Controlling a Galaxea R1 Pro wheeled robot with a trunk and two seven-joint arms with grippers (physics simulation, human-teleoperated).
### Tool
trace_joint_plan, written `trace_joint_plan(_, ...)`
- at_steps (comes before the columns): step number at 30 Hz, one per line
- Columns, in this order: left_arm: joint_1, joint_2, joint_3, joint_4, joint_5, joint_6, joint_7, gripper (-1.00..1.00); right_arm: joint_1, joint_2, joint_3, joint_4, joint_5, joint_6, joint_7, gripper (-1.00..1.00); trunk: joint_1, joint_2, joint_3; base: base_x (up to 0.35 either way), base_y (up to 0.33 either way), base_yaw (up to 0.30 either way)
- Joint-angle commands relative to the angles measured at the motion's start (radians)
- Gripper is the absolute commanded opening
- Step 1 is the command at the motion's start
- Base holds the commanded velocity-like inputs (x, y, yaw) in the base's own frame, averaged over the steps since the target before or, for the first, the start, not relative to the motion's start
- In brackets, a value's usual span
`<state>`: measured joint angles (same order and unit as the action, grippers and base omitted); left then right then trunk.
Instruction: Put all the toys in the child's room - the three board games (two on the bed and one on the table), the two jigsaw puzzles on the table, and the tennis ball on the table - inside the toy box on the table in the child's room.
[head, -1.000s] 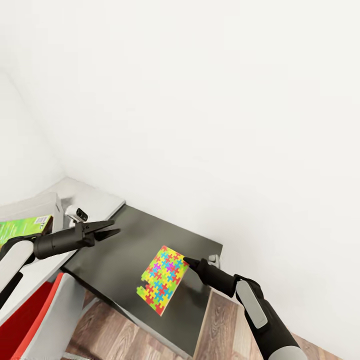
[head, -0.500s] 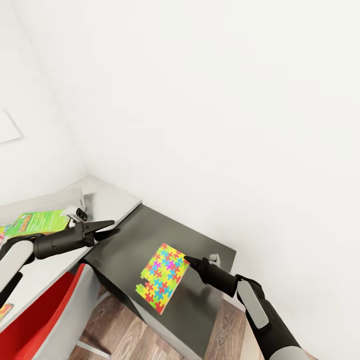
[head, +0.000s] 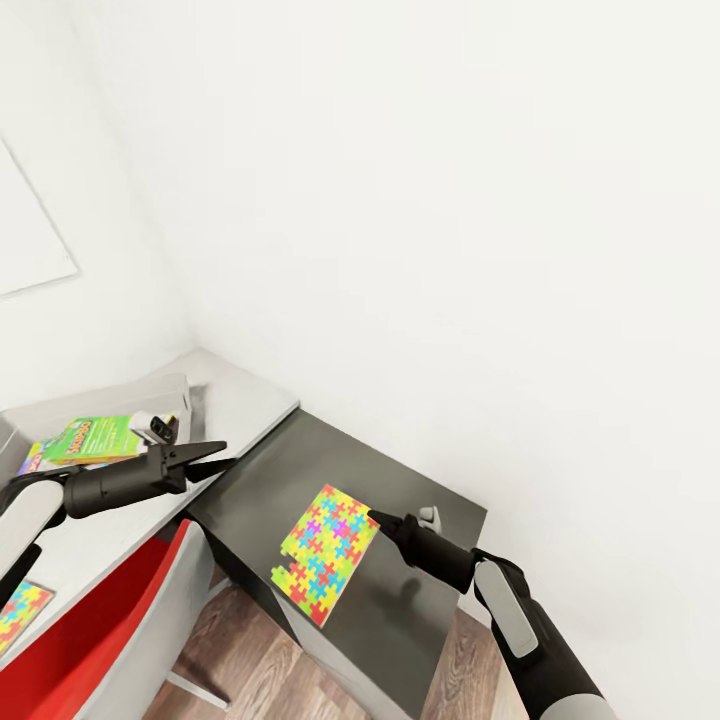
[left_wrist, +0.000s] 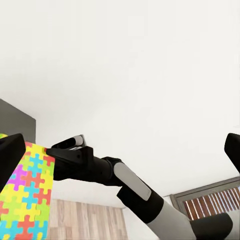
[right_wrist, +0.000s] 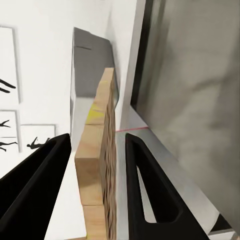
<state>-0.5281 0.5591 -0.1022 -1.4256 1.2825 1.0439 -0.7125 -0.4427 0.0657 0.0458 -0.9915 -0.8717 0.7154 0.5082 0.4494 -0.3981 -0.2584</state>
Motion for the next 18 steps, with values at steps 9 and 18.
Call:
trace_joint_plan(9,-0.001,0.010,-0.002,0.001,0.001,0.003,-0.004,1.00,-0.001,0.000,-0.004,-0.001,-0.003,0.006,0.000,-1.00,0.001,-0.002,0.010,0.000,0.000,0.000)
trace_joint_plan(18,-0.001,0.010,-0.002,0.001,0.001,0.003,-0.004,1.00,-0.001,0.000,-0.004,-0.001,-0.004,0.006,0.000,-1.00,0.001,-0.002,0.025,0.000,0.000,0.000)
